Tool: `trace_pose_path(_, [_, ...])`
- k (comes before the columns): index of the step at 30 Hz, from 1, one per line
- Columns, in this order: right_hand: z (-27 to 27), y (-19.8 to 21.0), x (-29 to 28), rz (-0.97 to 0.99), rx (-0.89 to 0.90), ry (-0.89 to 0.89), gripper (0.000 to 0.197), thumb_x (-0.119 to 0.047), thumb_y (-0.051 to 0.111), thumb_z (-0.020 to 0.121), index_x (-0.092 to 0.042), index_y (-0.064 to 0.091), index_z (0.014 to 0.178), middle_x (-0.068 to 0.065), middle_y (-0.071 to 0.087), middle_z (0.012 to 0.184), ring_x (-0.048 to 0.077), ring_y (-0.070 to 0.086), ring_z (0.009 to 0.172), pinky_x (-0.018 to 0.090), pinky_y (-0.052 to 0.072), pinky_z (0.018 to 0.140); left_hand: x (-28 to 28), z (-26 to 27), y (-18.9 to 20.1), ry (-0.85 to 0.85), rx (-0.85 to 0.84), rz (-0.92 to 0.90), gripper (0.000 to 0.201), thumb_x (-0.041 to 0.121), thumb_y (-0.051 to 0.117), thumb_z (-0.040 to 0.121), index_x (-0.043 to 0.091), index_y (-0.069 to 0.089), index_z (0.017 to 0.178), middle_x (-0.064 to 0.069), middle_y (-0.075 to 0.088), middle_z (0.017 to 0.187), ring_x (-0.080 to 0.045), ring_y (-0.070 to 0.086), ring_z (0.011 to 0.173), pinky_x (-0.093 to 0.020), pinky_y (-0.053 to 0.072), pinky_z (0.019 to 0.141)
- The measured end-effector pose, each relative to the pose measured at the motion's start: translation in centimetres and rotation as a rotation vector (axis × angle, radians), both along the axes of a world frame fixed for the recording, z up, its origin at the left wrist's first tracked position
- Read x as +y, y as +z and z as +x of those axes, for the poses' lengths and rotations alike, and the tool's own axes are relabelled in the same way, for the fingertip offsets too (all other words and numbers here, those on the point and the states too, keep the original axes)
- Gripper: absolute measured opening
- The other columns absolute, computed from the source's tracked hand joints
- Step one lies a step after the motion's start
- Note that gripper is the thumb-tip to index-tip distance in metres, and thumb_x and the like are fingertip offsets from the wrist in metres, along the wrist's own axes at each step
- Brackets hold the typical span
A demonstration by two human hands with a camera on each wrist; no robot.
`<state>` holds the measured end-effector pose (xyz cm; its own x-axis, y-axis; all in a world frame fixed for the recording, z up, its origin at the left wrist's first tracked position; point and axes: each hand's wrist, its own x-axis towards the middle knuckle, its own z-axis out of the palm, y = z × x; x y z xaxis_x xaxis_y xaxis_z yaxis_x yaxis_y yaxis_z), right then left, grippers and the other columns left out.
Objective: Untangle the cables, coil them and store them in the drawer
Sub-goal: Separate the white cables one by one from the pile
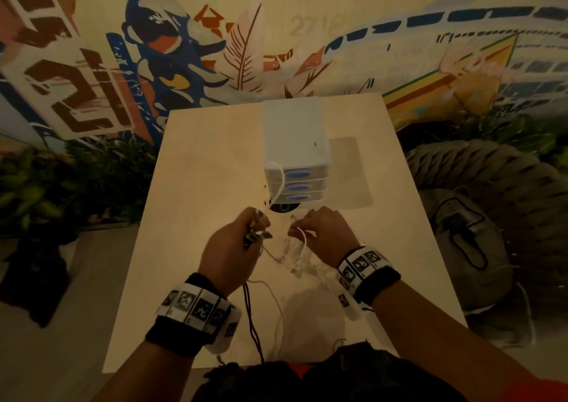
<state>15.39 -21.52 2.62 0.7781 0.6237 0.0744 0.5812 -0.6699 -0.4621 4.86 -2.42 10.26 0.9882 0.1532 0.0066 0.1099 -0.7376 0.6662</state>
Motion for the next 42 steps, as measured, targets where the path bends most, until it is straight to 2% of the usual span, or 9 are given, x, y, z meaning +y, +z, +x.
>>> trace_pose_path(3, [-0.4, 0.8, 0.9, -0.017, 0.032, 0.044, 0.025, -0.045, 0.055, 0.097, -0.033, 0.077, 0.102, 0.001, 0.068, 0.083, 0.025, 0.059, 0.080, 0.036, 0.046, 0.071, -1.5, 0.5, -0.8, -0.065, 0.100, 0.088, 0.023, 0.029, 0.048, 0.090, 0.030, 0.055, 0.111, 0.006, 0.068, 0.078, -0.020, 0.066, 0.071, -0.041, 0.054, 0.066])
trace_pose_path(5, [-0.6, 1.3, 1.2, -0.028, 0.049, 0.048, 0.025, -0.038, 0.054, 0.098, -0.028, 0.077, 0.103, 0.004, 0.066, 0.084, 0.027, 0.059, 0.081, 0.040, 0.049, 0.074, -2.5, 0.8, -1.4, -0.084, 0.152, 0.114, 0.016, 0.024, 0.053, 0.094, 0.025, 0.056, 0.110, 0.001, 0.069, 0.078, -0.023, 0.064, 0.071, -0.044, 0.053, 0.068])
trace_pose_path(7, [-0.6, 1.7, 1.2, 0.000, 0.062, 0.037, 0.022, -0.031, 0.056, 0.097, -0.024, 0.077, 0.102, 0.006, 0.066, 0.086, 0.028, 0.059, 0.084, 0.039, 0.048, 0.076, -3.1, 1.0, -1.6, -0.053, 0.195, 0.082, 0.006, 0.023, 0.053, 0.099, 0.024, 0.058, 0.101, 0.001, 0.069, 0.074, -0.018, 0.063, 0.067, -0.039, 0.052, 0.067])
trace_pose_path(12, [-1.1, 2.5, 1.6, 0.002, 0.019, 0.057, 0.023, -0.027, 0.057, 0.097, -0.018, 0.078, 0.097, 0.009, 0.066, 0.086, 0.029, 0.060, 0.081, 0.036, 0.046, 0.070, -3.5, 1.8, -1.9, 0.146, 0.267, -0.217, 0.040, 0.040, 0.046, 0.105, 0.022, 0.061, 0.072, 0.000, 0.064, 0.054, -0.006, 0.053, 0.047, -0.030, 0.046, 0.061])
trace_pose_path(16, [-1.4, 2.2, 1.8, -0.005, 0.061, 0.064, 0.020, -0.025, 0.060, 0.095, -0.014, 0.077, 0.098, 0.010, 0.066, 0.093, 0.031, 0.061, 0.085, 0.036, 0.048, 0.073, -3.5, 1.8, -1.4, 0.042, 0.326, -0.219, 0.035, 0.033, 0.050, 0.104, 0.029, 0.057, 0.070, 0.002, 0.060, 0.056, -0.006, 0.048, 0.044, -0.016, 0.039, 0.047])
trace_pose_path(22, [-0.8, -0.3, 1.3, -0.009, 0.217, 0.037, 0.031, -0.042, 0.055, 0.099, -0.021, 0.073, 0.111, 0.006, 0.062, 0.100, 0.026, 0.061, 0.093, 0.032, 0.044, 0.076, -2.2, 1.5, -0.5, 0.206, 0.203, -0.396, 0.033, 0.021, 0.054, 0.102, 0.014, 0.050, 0.071, 0.002, 0.047, 0.055, -0.005, 0.038, 0.043, -0.024, 0.035, 0.051])
trace_pose_path(27, [-0.4, -3.1, -0.3, -0.090, 0.346, -0.036, 0.032, -0.043, 0.054, 0.100, -0.021, 0.072, 0.114, 0.006, 0.063, 0.106, 0.025, 0.060, 0.103, 0.033, 0.045, 0.088, -0.3, 1.1, 1.9, 0.295, 0.015, -0.522, 0.041, 0.021, 0.050, 0.105, 0.018, 0.040, 0.065, 0.008, 0.038, 0.049, -0.012, 0.033, 0.047, -0.030, 0.030, 0.051])
trace_pose_path(37, [1.2, -4.2, -1.3, 0.059, 0.405, -0.137, 0.024, -0.043, 0.066, 0.091, -0.024, 0.077, 0.101, -0.001, 0.066, 0.095, 0.018, 0.062, 0.089, 0.032, 0.050, 0.086, 0.2, -0.1, 3.5, 0.307, -0.121, -0.605, 0.032, 0.010, 0.047, 0.104, -0.006, 0.046, 0.077, -0.005, 0.035, 0.055, -0.015, 0.032, 0.050, -0.020, 0.031, 0.045])
trace_pose_path(42, [1.4, -3.9, -2.8, 0.253, 0.380, -0.272, 0.027, -0.041, 0.075, 0.086, -0.015, 0.074, 0.095, -0.011, 0.064, 0.088, 0.000, 0.061, 0.079, 0.017, 0.049, 0.075, 0.8, -0.4, 3.0, 0.321, -0.117, -0.528, 0.034, 0.013, 0.049, 0.104, 0.008, 0.044, 0.071, 0.007, 0.038, 0.047, -0.006, 0.032, 0.043, -0.018, 0.031, 0.044])
